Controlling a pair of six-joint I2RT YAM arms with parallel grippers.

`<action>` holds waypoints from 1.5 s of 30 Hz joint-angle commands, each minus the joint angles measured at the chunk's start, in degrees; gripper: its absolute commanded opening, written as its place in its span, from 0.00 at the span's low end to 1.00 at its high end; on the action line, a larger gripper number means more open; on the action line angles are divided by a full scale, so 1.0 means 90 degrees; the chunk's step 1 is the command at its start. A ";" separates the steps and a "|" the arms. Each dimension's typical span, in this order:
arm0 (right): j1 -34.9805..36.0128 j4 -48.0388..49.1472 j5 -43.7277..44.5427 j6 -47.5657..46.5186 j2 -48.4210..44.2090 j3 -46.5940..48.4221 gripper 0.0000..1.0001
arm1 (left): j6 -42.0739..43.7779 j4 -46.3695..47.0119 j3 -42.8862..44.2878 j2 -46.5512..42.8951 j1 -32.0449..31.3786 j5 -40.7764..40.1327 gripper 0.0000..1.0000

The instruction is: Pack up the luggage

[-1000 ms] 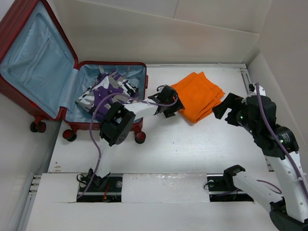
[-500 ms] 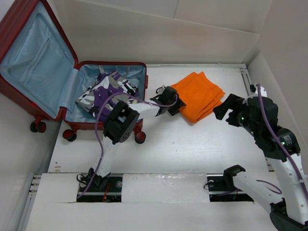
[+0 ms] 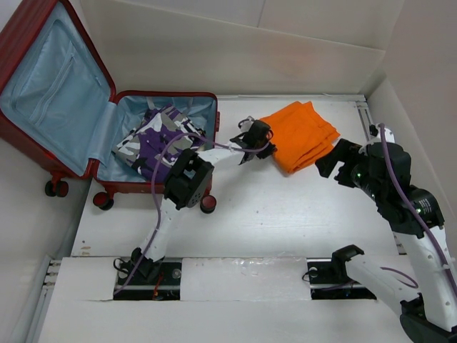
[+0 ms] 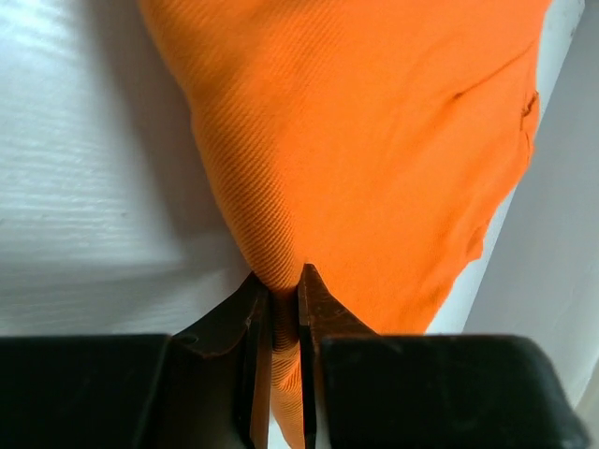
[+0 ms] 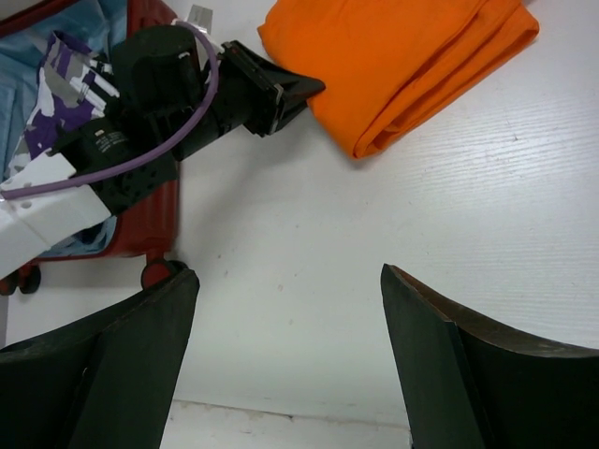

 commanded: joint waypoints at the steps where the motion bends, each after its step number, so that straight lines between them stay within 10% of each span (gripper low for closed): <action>1: -0.0031 0.0215 -0.0009 -0.0090 -0.0023 0.0064 0.85 | 0.0882 -0.0156 0.0769 -0.0280 0.0052 -0.0261 0.00; 17: -0.0031 0.0460 0.0109 -0.0090 -0.0219 0.0112 0.85 | 0.2669 -0.0858 0.2383 -0.2106 0.2404 0.2472 0.00; 29: -0.0089 0.0635 -0.0038 -0.0275 -0.0277 -0.0073 0.85 | 0.2895 0.0225 -0.2213 -0.4723 0.5139 0.3646 0.00; 45: -0.0089 0.0635 -0.0087 -0.0334 -0.0394 -0.0132 0.85 | 0.4057 -0.1181 -0.3476 -0.5222 0.6321 0.1879 0.00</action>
